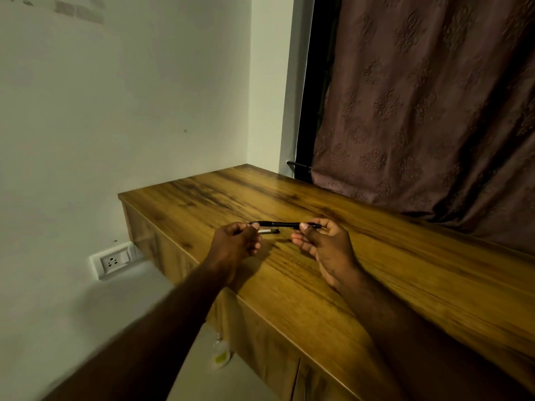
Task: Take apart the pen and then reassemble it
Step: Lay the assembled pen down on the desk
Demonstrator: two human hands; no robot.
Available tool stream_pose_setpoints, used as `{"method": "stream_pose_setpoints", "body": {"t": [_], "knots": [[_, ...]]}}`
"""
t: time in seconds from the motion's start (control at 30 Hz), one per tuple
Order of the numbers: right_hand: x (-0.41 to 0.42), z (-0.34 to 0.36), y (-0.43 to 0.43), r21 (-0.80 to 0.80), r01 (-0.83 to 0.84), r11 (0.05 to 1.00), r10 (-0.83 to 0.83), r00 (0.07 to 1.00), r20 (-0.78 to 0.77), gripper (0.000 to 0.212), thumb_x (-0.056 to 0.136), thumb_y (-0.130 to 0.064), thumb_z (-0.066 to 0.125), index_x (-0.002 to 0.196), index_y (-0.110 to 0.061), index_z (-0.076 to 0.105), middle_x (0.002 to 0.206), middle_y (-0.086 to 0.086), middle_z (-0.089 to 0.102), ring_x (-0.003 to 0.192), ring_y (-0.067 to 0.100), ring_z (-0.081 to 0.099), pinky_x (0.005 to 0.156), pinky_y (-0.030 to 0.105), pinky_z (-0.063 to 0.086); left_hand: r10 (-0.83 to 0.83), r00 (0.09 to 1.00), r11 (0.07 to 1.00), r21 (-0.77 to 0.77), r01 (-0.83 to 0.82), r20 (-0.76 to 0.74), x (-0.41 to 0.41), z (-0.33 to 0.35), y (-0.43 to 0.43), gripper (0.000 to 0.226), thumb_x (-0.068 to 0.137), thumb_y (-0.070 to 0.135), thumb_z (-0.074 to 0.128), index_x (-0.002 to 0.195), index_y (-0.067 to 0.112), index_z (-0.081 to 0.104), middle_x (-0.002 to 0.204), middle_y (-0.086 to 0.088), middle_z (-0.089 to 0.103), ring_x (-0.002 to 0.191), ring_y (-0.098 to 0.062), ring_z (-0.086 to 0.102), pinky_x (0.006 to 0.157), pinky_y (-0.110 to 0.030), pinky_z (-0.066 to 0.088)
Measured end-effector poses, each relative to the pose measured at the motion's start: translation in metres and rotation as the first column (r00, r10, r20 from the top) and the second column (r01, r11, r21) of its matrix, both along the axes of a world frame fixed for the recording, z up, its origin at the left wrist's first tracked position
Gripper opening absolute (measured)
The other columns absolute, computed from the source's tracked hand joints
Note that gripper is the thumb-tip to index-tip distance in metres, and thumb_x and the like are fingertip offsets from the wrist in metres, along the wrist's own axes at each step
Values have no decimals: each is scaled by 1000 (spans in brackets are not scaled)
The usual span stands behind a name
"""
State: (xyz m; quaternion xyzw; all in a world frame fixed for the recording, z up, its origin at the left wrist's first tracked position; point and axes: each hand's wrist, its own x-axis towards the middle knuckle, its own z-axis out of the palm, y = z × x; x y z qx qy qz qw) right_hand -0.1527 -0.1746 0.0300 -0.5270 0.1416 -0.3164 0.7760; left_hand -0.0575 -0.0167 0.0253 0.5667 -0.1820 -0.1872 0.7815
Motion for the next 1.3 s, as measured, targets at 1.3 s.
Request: {"method": "stream_pose_setpoints", "body": {"t": [1.3], "knots": [[52,-26,-42,-784,-247,569,-160,902,-400,18,79,-8,74,85,-25,70,85,-9,65,85,10,60,76,23,41,-47,783,676,597,-432,621,64,-30,3,12,77,13,64,73,24,62,83,5,64,78,-10,59,68,-18,41]]}}
